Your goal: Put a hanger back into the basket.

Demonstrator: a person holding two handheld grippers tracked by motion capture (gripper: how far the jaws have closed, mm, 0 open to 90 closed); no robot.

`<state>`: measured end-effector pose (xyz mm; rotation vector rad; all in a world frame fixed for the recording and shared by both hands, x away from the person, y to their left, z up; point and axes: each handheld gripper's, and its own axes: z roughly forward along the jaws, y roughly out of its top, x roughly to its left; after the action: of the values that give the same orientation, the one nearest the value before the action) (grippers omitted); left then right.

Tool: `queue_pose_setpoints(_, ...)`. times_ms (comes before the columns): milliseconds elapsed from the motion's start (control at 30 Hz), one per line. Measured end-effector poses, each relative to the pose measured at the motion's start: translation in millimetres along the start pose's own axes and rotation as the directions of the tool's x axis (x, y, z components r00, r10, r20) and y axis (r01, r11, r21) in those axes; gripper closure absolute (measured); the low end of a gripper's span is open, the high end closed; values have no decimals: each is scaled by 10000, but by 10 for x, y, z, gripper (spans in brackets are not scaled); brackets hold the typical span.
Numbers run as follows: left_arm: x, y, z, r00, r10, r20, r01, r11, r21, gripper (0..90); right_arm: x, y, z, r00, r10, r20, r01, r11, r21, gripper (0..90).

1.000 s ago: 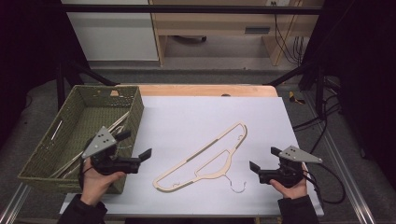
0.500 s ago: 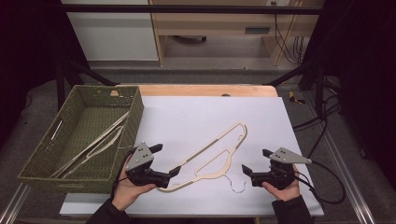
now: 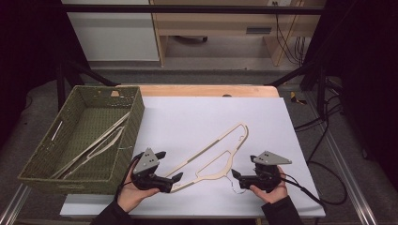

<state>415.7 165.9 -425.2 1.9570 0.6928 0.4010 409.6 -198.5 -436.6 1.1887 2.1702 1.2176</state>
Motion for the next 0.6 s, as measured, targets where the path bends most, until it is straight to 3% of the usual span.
queue_pose_setpoints(200, 21, -25, -6, 10000, -23, -85, 24, 10000, 70, 62, 68, -55, 130, 9999, 92, 101, -97, 9988, 485, 234)
queue_pose_setpoints(333, 36, -28, -15, 9999, -17, -132, 18, 10000, 50, 62, 109, -118, 237, 9999, -102, 120, 89, 9942, 1072, 325)
queue_pose_setpoints(367, 35, -29, -16, 9999, -4, -132, 5, 10000, 56, 63, 105, -141, 267, 9992, -357, 182, 333, 9925, 1173, 349)
queue_pose_setpoints(500, 43, -32, -25, 9998, 10, -175, -9, 10000, 39, 63, 140, -196, 350, 9988, -485, 61, 467, 9841, 1712, 461)
queue_pose_setpoints(600, 59, -35, -36, 9997, -64, -216, 64, 10000, -7, 63, 158, -209, 373, 9990, -416, -159, 438, 9826, 1808, 551)
